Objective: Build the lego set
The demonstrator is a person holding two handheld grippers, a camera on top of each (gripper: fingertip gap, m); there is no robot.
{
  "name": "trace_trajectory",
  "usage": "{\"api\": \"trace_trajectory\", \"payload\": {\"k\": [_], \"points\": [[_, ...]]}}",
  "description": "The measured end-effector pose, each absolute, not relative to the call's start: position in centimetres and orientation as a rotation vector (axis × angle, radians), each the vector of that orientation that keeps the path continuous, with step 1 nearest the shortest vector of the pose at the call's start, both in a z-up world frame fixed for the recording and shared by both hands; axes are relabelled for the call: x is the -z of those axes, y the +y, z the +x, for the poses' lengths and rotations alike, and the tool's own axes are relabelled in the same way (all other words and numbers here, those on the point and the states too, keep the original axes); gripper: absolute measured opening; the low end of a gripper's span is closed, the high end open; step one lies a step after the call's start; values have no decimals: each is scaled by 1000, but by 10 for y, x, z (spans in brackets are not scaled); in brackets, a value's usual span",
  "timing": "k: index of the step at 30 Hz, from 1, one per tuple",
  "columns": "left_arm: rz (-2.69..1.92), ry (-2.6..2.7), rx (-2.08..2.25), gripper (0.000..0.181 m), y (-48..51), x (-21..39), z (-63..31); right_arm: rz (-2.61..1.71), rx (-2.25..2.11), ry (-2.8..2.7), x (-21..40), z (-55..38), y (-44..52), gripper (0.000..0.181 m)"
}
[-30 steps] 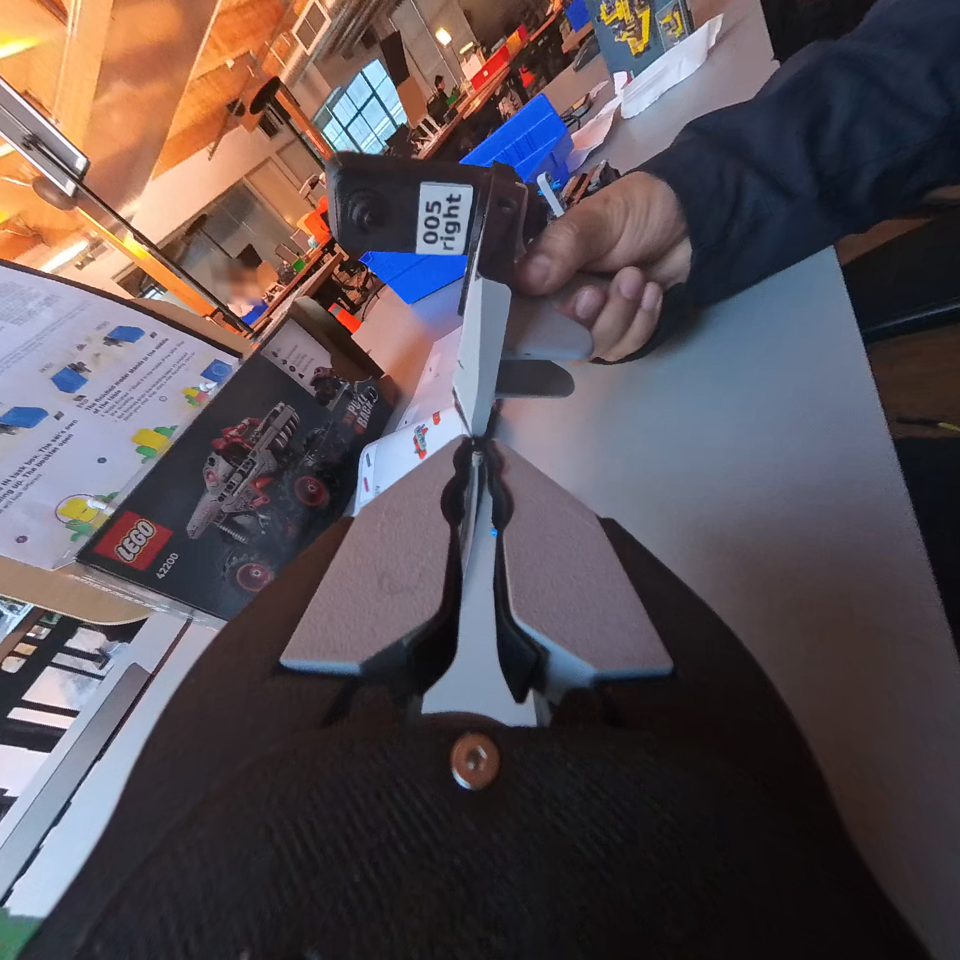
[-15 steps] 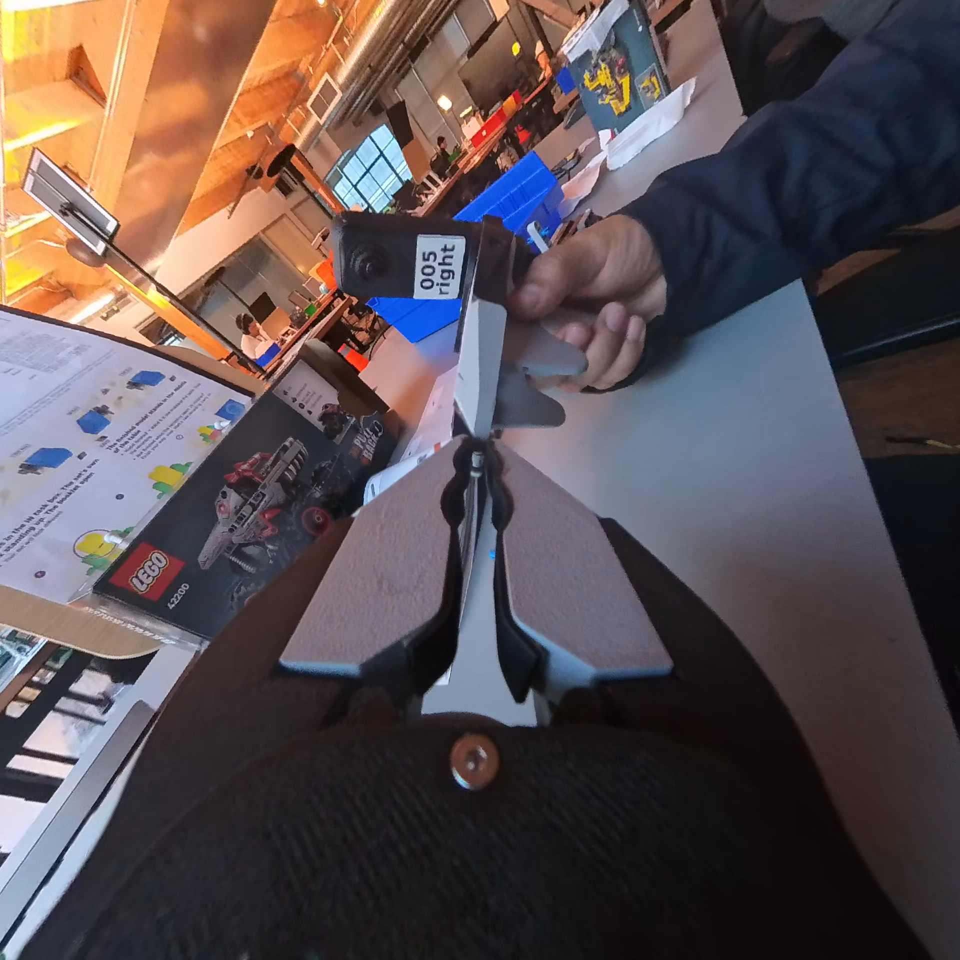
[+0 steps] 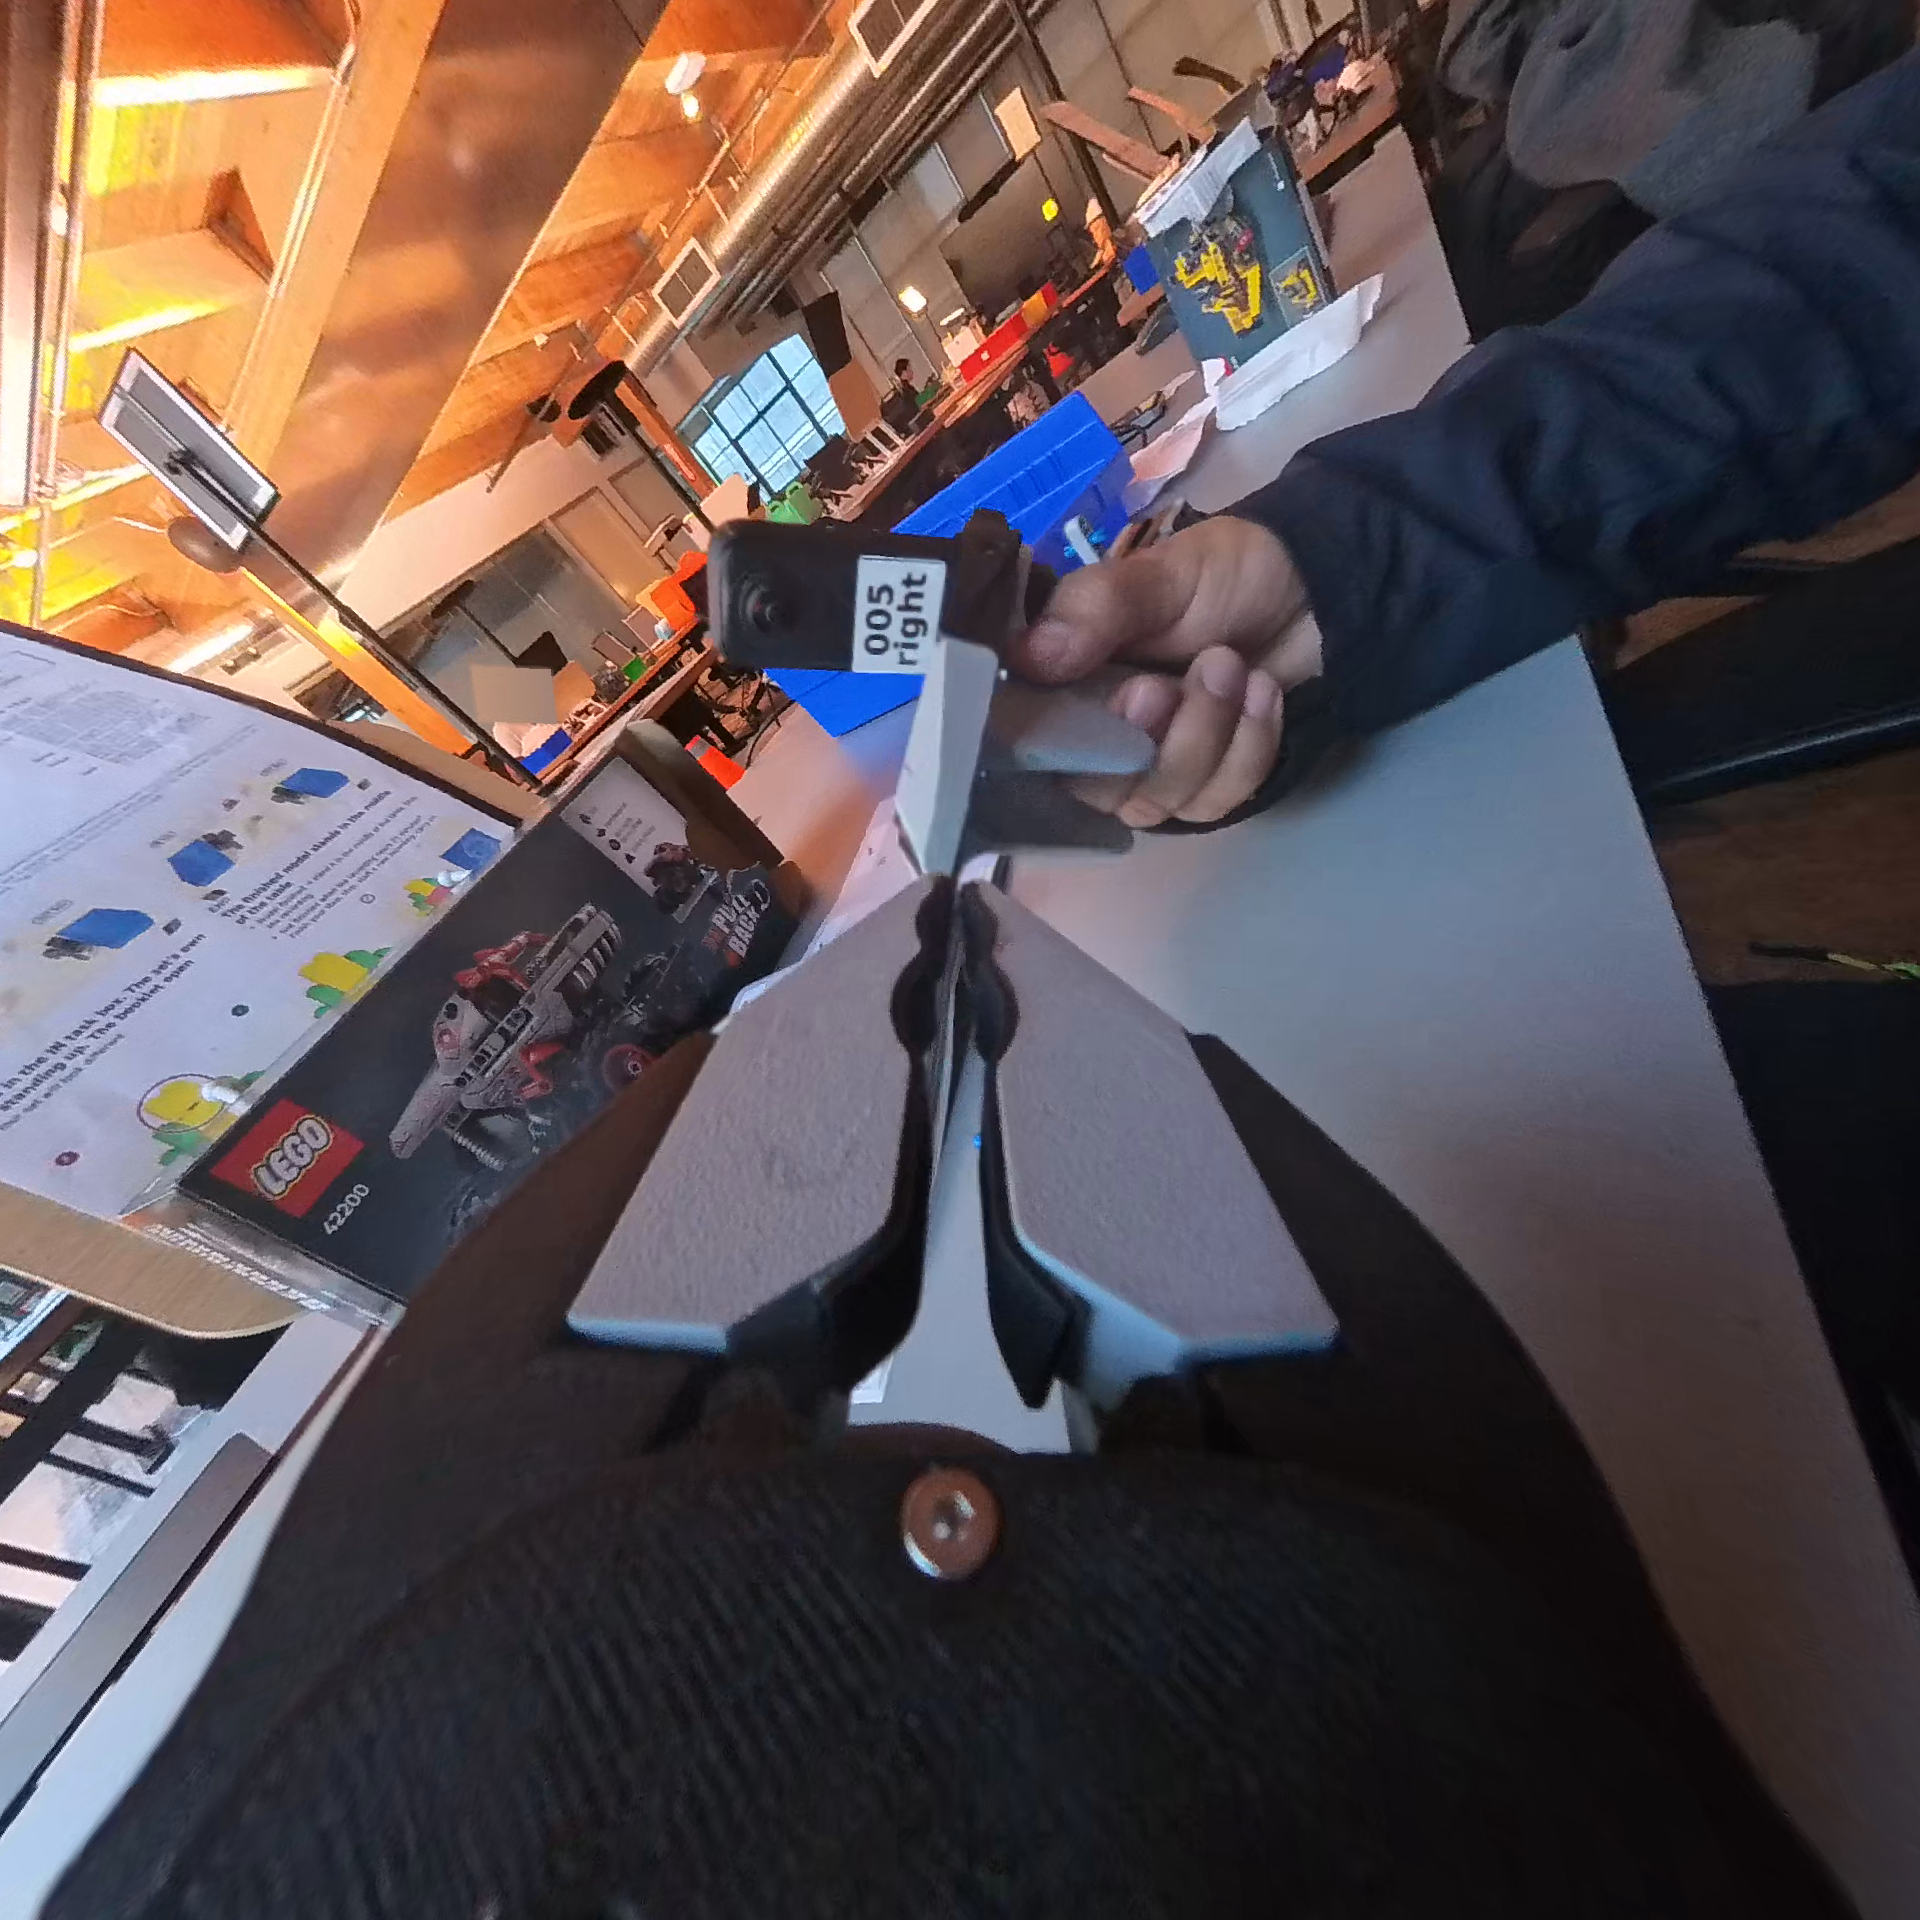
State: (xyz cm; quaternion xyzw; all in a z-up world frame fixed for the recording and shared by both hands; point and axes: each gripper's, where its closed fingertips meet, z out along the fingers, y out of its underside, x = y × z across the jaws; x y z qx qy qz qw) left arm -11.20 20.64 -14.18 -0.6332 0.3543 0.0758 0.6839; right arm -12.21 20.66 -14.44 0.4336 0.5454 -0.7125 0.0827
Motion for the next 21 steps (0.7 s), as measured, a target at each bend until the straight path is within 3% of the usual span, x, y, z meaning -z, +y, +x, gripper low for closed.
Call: {"api": "trace_trajectory", "payload": {"k": [21], "points": [[-1566, 800, -89, 0, 206, 168, -117, 1324, 2134, 1714, 147, -123, 208, 0]]}}
